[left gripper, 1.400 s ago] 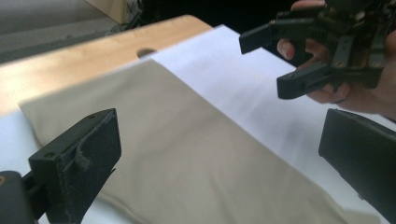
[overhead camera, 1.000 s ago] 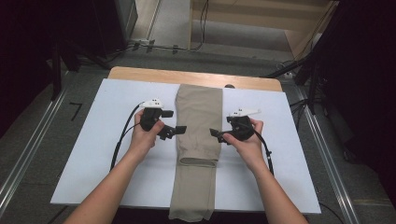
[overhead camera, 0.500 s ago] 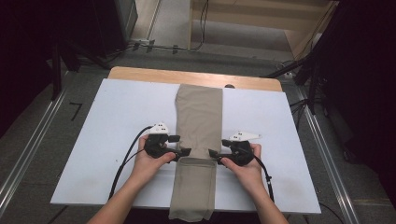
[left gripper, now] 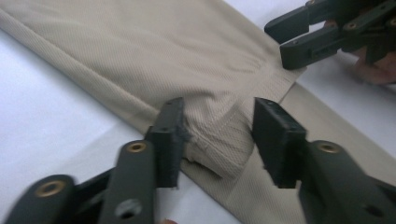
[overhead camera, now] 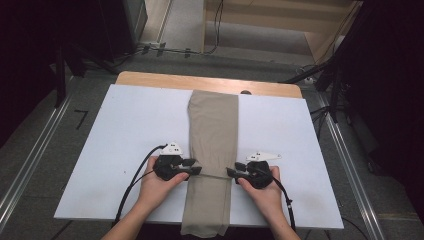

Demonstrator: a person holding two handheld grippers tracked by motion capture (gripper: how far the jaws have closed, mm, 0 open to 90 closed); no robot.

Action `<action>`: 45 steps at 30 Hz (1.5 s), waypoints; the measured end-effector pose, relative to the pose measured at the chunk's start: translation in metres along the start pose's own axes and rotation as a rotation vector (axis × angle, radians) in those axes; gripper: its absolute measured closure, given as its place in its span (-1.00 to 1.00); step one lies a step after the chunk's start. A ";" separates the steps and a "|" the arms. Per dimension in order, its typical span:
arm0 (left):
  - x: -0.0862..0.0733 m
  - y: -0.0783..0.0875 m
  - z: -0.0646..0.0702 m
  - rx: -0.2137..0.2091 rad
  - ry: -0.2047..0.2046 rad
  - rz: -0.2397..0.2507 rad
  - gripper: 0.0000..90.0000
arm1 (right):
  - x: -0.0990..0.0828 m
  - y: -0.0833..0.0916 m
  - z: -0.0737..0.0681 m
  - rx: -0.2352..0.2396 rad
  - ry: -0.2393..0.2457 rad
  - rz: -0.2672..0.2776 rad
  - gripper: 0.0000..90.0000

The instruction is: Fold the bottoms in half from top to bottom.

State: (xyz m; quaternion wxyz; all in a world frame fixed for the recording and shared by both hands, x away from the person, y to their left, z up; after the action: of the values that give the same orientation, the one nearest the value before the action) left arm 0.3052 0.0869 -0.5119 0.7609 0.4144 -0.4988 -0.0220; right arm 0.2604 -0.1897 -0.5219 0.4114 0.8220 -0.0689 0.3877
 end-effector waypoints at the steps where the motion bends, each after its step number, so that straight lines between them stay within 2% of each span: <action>1: 0.000 0.000 0.000 0.003 -0.003 -0.005 0.32 | 0.000 -0.001 0.000 0.004 0.001 -0.004 0.27; 4: -0.001 -0.001 0.000 0.001 -0.004 -0.011 0.37 | -0.002 -0.002 0.000 0.014 -0.018 -0.003 0.31; 8: -0.001 -0.001 0.000 0.006 -0.005 -0.019 0.44 | -0.003 -0.003 0.001 0.034 -0.016 -0.008 0.38; 11: -0.001 -0.002 0.002 0.023 -0.030 -0.023 0.53 | -0.003 -0.003 0.003 0.063 -0.029 -0.010 0.51; 15: -0.001 -0.003 0.005 0.039 -0.045 -0.022 0.65 | -0.004 -0.004 0.002 0.068 -0.016 -0.011 0.56; 18: 0.000 -0.003 0.007 0.049 -0.064 -0.020 0.74 | -0.004 -0.004 0.004 0.090 -0.023 -0.005 0.61; 21: 0.000 -0.003 0.009 0.057 -0.083 -0.011 0.81 | -0.004 -0.004 -0.001 0.055 0.025 0.005 0.72; 24: 0.000 -0.003 0.009 0.048 -0.099 -0.013 0.83 | -0.004 -0.005 -0.003 0.047 0.042 0.010 0.79; 27: 0.000 -0.002 0.008 0.032 -0.088 -0.006 0.84 | -0.003 -0.005 -0.001 0.066 0.036 0.015 0.82; 31: 0.002 0.000 0.006 0.002 -0.062 0.014 0.84 | -0.003 -0.004 -0.002 0.059 0.056 0.018 0.83; 33: 0.002 0.002 0.005 -0.007 -0.065 0.022 0.84 | -0.002 -0.004 -0.002 0.071 0.052 0.027 0.83; 41: 0.005 0.010 0.009 -0.015 -0.082 0.049 0.83 | 0.000 0.005 -0.006 0.081 0.065 0.054 0.83; 45: 0.004 0.014 0.012 -0.027 -0.077 0.060 0.83 | -0.001 0.010 -0.010 0.084 0.081 0.062 0.83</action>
State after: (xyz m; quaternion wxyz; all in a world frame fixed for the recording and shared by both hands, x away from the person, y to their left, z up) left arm 0.2925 0.0872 -0.4974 0.7471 0.3879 -0.5394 -0.0217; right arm 0.2498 -0.1894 -0.5124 0.3670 0.8196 -0.0612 0.4357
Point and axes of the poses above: each handheld gripper's, and its own axes: y roughly backward along the jaws, x roughly out of its top, z roughly to its right, the point moved 1 cm from there along -y, roughly forward along the jaws, and after that the axes turned 9 degrees about x, right-handed, at the moved point
